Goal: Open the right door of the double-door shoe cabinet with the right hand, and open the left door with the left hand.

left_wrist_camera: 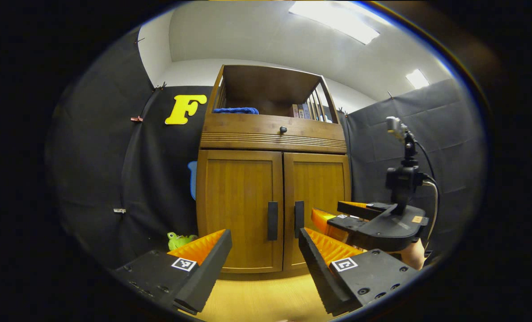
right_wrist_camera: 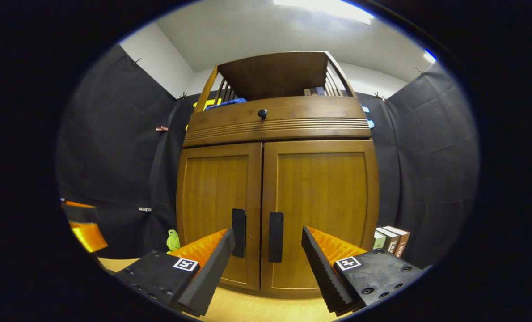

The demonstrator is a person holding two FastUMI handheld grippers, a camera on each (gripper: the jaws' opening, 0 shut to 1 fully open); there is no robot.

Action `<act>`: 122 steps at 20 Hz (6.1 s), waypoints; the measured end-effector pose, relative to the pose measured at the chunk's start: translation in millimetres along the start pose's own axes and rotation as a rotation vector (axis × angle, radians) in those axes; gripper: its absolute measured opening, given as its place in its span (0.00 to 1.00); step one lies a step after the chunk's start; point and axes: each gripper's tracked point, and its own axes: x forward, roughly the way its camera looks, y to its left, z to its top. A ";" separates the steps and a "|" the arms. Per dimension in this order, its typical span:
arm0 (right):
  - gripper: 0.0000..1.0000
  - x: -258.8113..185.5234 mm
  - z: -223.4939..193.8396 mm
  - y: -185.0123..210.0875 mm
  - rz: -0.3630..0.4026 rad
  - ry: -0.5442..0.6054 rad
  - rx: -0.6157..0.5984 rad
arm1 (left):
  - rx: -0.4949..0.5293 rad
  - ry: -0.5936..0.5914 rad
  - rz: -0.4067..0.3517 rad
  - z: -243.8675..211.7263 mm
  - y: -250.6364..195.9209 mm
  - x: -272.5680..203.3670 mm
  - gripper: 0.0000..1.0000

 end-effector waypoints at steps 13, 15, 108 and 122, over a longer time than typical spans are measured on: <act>0.68 99.3 -60.0 -2.5 -0.098 0.073 -0.058 | -0.017 0.016 0.092 -5.3 69.7 -2.0 0.94; 0.65 98.7 -56.2 -4.2 -0.126 0.055 -0.084 | -0.022 0.025 0.103 -8.9 78.7 -0.9 0.94; 0.55 -200.2 15.1 -259.6 -0.257 -0.016 -0.086 | 0.005 0.035 0.049 -76.4 -46.6 199.7 0.91; 0.97 -210.5 12.2 -265.5 -0.251 -0.027 -0.100 | -0.004 0.026 0.119 -103.4 -17.0 286.2 0.69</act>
